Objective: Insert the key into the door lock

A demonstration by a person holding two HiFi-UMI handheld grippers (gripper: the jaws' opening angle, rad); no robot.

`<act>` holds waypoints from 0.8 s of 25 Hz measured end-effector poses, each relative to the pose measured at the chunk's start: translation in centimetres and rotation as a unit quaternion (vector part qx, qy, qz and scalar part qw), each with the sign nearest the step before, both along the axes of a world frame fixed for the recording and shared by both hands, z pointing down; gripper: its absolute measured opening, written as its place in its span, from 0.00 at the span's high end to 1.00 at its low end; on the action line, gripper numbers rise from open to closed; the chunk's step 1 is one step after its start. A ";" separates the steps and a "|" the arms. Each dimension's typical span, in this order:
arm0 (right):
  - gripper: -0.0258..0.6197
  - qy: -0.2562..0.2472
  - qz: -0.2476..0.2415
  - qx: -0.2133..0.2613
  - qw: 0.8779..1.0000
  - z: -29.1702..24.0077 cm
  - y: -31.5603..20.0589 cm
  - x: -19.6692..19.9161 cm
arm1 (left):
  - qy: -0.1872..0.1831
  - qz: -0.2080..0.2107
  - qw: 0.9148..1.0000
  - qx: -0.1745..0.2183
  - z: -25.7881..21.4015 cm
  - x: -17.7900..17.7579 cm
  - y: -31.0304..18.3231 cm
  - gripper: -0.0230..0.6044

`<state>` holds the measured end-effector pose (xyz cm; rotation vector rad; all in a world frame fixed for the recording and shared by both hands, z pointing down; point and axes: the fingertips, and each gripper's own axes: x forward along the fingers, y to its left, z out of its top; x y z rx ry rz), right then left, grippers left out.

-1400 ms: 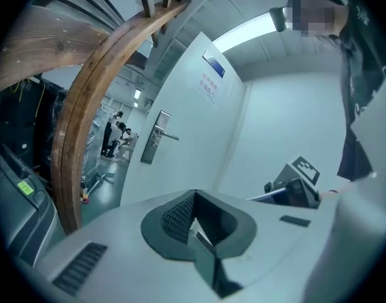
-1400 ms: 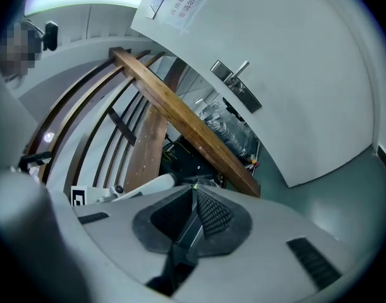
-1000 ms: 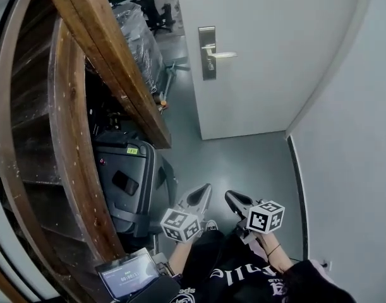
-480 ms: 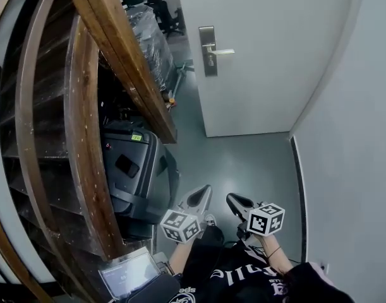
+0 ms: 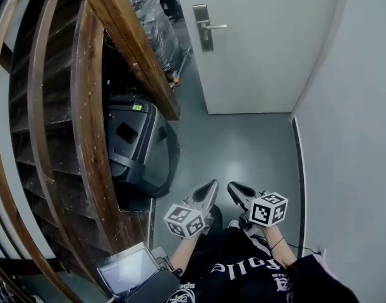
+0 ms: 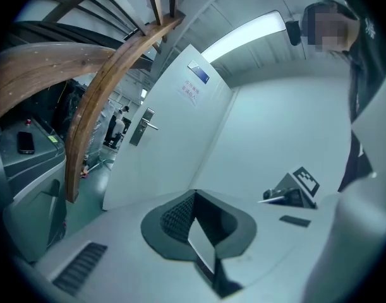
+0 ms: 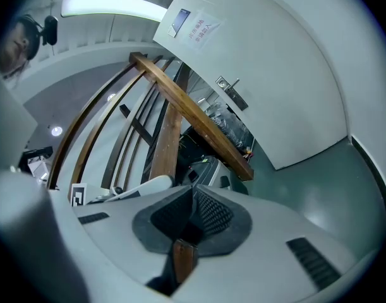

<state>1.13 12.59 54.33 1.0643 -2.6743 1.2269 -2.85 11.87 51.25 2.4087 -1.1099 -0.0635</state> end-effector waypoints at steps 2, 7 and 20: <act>0.91 0.003 -0.008 0.001 1.000 0.3 1.9 0.5 | 0.000 -0.008 1.000 0.001 0.2 0.4 2.0 0.96; 0.91 0.002 -0.021 0.002 1.000 0.6 5.3 1.2 | -0.008 -0.018 1.000 0.000 0.3 0.9 5.9 0.96; 0.91 -0.011 -0.030 0.028 0.999 -0.4 7.2 1.2 | -0.018 -0.024 0.999 0.016 -0.4 1.0 8.6 0.96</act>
